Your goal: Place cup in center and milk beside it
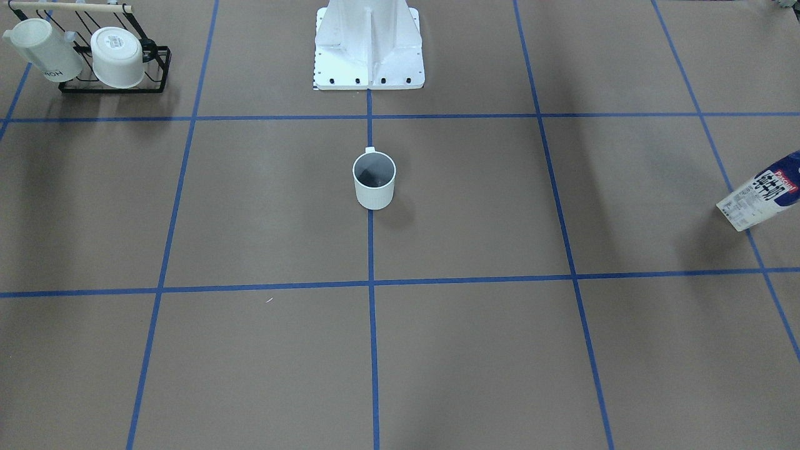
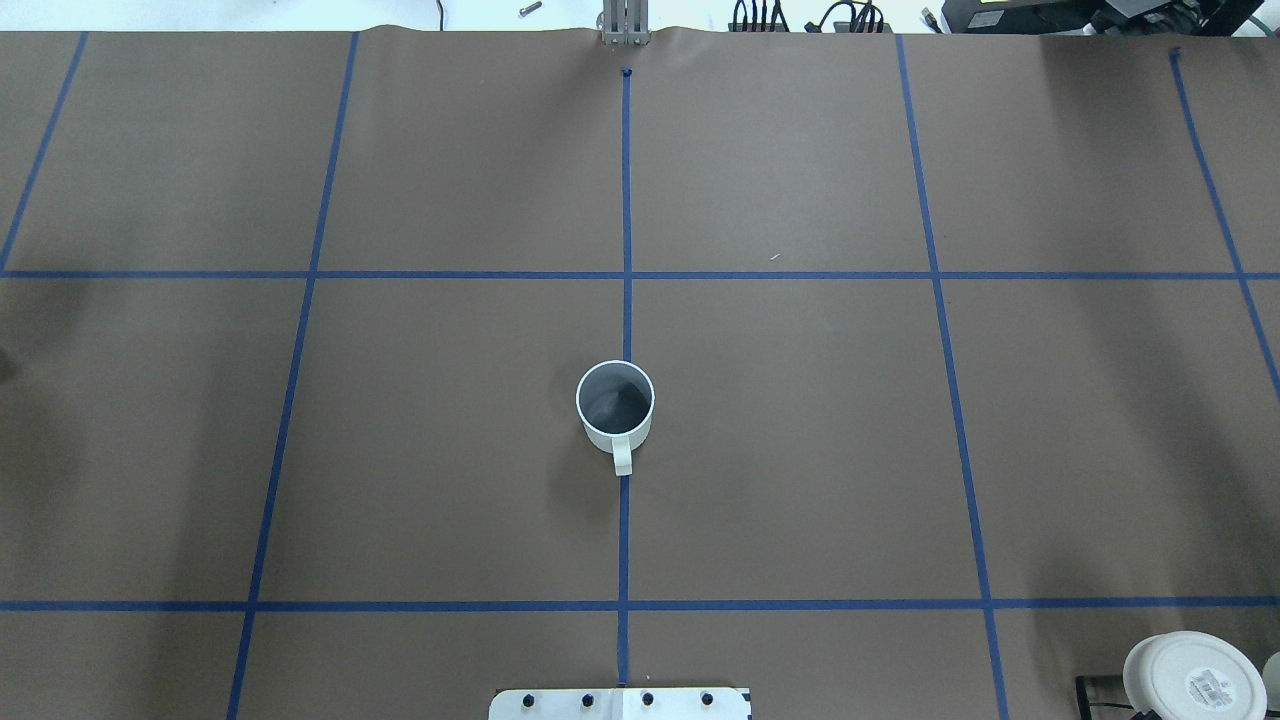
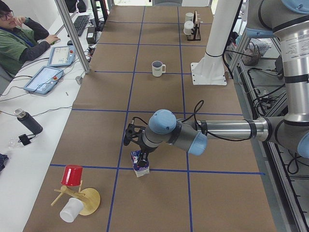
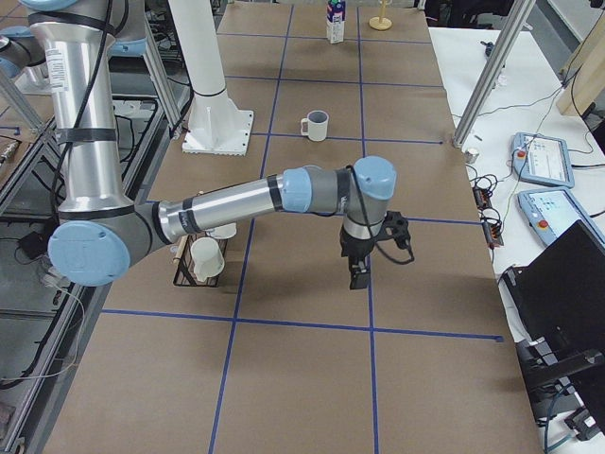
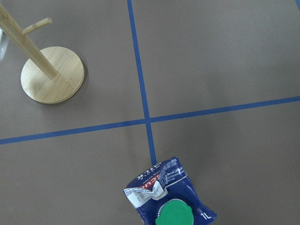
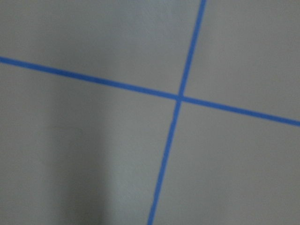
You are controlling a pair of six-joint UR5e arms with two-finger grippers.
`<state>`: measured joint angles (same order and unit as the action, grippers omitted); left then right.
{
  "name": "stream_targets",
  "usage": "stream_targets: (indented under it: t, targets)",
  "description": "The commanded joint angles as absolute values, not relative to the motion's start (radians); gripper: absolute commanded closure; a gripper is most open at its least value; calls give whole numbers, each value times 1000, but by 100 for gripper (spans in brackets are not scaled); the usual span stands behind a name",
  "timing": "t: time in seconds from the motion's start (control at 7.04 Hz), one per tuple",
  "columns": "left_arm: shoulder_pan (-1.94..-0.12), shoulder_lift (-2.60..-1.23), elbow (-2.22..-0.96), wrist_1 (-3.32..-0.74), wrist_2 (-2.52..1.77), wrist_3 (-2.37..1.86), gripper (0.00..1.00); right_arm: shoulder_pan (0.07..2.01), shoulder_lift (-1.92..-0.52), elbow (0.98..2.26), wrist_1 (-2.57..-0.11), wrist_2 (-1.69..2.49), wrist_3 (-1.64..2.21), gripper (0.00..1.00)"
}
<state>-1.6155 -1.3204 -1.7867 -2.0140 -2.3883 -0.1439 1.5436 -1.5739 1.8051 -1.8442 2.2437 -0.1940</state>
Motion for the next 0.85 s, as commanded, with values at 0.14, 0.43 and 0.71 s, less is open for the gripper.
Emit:
stream_targets:
  t: [0.14,0.43,0.71]
  targets:
    - [-1609,-1322,-1737,-2019,-2381,-236,1,1609,-1749,1812,-1835,2233,-265,0]
    - [-1600,-1339,-1700,-2020,-2381,-262,1,1609,-1756,1806,-1829,2232,-262,0]
    - [-1551,-1377,-1701,-2049,-2381,-421,1,1609,-1756,1801,-1829,2230,-262,0]
